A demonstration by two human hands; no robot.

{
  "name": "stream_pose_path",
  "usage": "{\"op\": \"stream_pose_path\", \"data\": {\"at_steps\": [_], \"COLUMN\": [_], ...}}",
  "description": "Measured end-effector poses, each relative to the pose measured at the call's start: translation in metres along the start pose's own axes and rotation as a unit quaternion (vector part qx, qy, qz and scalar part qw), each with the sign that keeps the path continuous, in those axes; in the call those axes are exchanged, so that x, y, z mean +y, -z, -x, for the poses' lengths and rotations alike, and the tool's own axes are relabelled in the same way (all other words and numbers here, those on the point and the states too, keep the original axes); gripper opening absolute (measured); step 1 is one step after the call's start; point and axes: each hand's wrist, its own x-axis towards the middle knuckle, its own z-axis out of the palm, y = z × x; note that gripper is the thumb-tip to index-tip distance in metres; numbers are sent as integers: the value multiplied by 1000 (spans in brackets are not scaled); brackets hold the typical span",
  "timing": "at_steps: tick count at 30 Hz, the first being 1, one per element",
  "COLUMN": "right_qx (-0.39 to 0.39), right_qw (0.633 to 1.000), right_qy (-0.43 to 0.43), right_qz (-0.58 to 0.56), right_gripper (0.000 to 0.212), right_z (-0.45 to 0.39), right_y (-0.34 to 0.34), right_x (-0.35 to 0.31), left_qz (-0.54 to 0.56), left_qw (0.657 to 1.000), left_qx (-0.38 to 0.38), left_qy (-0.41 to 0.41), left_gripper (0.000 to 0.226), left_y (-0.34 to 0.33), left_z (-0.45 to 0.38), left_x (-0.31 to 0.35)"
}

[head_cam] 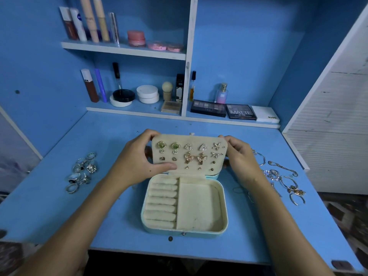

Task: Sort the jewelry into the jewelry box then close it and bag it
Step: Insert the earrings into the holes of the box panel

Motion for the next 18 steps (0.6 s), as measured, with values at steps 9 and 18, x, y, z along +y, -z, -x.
{"op": "stream_pose_path", "data": {"at_steps": [9,18], "right_qx": [32,76], "right_qw": [999,996], "right_qy": [12,15], "right_qz": [17,54], "right_gripper": [26,28], "right_z": [1,-3], "right_y": [-2,0], "right_x": [4,12], "left_qz": [15,-38], "left_qw": [1000,999], "left_qx": [8,-2], "left_qy": [4,15], "left_gripper": [62,61], "left_y": [-6,-9], "left_z": [-2,-4], "left_x": [-8,-15]}}
